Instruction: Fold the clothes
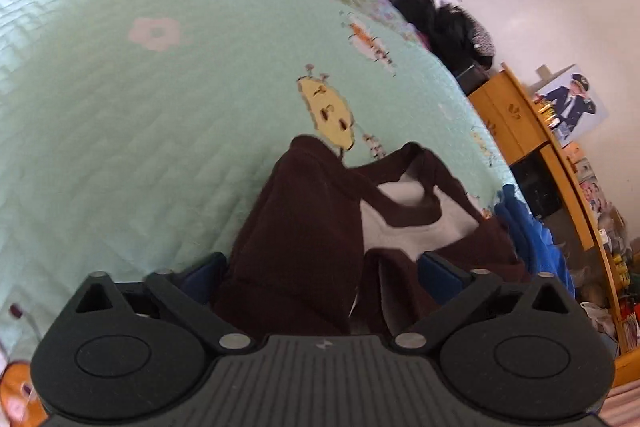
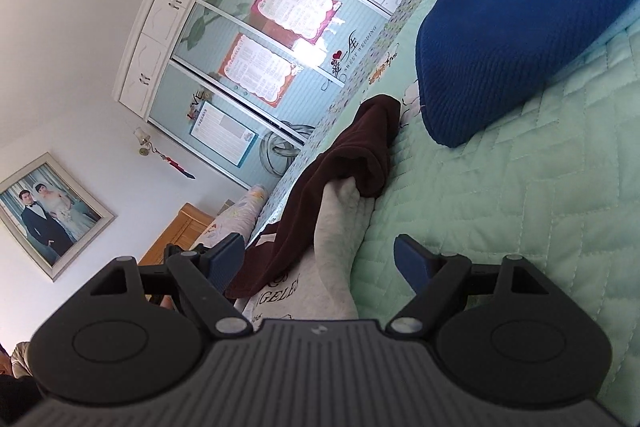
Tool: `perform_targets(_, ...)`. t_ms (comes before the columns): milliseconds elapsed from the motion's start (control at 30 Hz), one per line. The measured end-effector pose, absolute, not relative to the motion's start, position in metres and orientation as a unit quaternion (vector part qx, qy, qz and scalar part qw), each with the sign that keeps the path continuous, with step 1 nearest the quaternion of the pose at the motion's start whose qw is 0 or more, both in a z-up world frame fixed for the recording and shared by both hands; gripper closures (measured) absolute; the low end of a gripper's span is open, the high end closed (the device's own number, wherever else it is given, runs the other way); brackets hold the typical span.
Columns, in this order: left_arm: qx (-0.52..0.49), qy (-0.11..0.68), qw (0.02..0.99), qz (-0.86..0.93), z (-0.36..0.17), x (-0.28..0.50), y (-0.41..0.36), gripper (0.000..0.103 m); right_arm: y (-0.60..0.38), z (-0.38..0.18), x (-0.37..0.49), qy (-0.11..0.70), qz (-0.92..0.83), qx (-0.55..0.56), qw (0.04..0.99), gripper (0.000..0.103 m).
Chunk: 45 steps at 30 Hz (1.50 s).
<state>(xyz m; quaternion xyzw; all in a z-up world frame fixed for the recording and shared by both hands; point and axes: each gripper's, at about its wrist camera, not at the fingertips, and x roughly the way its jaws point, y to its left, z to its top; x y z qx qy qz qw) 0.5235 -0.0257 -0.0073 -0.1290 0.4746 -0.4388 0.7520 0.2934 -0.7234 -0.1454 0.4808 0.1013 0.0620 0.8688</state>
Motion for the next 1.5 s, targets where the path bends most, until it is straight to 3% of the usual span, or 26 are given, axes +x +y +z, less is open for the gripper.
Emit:
perform_targets(33, -0.135, 0.468, 0.760, -0.429, -0.010, 0.522, -0.024, 0.044, -0.724, -0.146, 0.292, 0.100, 0.063, 0.483, 0.868, 0.020)
perform_targets(100, -0.140, 0.462, 0.773, -0.411, -0.018, 0.518, -0.020, 0.071, -0.725, -0.147, 0.291, 0.097, 0.063, 0.485, 0.867, 0.020)
perform_targets(133, -0.142, 0.460, 0.779, -0.402, -0.022, 0.516, -0.018, 0.080, -0.725, -0.147, 0.291, 0.096, 0.063, 0.486, 0.866, 0.020)
perform_targets(267, -0.157, 0.438, 0.796, -0.387, -0.026, 0.510, -0.012, 0.093, -0.726, -0.147, 0.290, 0.095, 0.063, 0.486, 0.866, 0.020)
perform_targets(500, -0.148, 0.381, 0.845, -0.345, 0.007, 0.516, 0.006, 0.095, -0.727, -0.147, 0.290, 0.095, 0.062, 0.485, 0.867, 0.020)
perform_targets(567, -0.121, 0.395, 0.852, -0.322, 0.002, 0.524, 0.010, 0.094, -0.727, -0.147, 0.291, 0.095, 0.062, 0.485, 0.867, 0.020)
perform_targets(633, -0.110, 0.435, 0.840, -0.307, -0.013, 0.536, 0.017, 0.078, -0.727, -0.146, 0.290, 0.095, 0.062, 0.485, 0.867, 0.020)
perform_targets(700, -0.143, 0.436, 0.833, -0.309, -0.013, 0.538, 0.027, 0.073, -0.726, -0.152, 0.285, 0.095, 0.062, 0.485, 0.867, 0.020)
perform_targets(767, -0.129, 0.422, 0.843, -0.309, 0.000, 0.531, 0.030, 0.056, -0.726, -0.150, 0.285, 0.095, 0.062, 0.485, 0.867, 0.020)
perform_targets(833, -0.108, 0.405, 0.861, -0.286, 0.012, 0.523, 0.036, 0.034, -0.725, -0.145, 0.287, 0.095, 0.062, 0.485, 0.867, 0.020)
perform_targets(1067, -0.166, 0.360, 0.874, -0.280, 0.046, 0.460, 0.094, 0.032, -0.726, -0.145, 0.287, 0.093, 0.062, 0.486, 0.867, 0.020)
perform_targets(1167, -0.229, 0.338, 0.866, -0.289, 0.052, 0.411, 0.113, 0.023, -0.726, -0.146, 0.287, 0.091, 0.062, 0.488, 0.866, 0.020)
perform_targets(1500, -0.257, 0.295, 0.868, -0.304, 0.040, 0.235, 0.110, 0.015, -0.727, -0.116, 0.298, 0.121, 0.039, 0.477, 0.870, 0.018)
